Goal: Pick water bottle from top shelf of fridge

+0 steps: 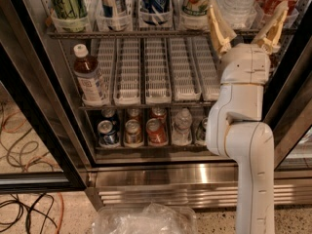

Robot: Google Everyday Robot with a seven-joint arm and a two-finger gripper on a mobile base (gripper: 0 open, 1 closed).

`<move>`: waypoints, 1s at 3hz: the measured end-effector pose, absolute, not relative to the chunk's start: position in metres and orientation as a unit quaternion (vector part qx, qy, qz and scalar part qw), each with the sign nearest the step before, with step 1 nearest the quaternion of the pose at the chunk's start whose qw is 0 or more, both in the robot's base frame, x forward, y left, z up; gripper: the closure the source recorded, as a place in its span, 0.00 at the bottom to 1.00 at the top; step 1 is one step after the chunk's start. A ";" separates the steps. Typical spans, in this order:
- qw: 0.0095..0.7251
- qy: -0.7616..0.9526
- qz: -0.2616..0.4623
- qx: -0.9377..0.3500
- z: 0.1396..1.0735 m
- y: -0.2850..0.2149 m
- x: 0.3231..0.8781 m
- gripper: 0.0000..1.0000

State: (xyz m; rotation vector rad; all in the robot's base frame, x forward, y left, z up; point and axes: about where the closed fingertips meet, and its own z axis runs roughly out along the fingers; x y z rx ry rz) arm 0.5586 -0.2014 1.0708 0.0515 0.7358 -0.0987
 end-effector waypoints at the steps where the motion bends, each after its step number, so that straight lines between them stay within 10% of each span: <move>1: 0.932 0.359 -0.048 0.025 1.071 -0.201 0.559 0.61; 3: 0.932 0.359 -0.048 0.025 1.071 -0.201 0.559 0.41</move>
Offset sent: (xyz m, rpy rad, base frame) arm 0.0000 0.0000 0.0000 0.0000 0.0000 0.0000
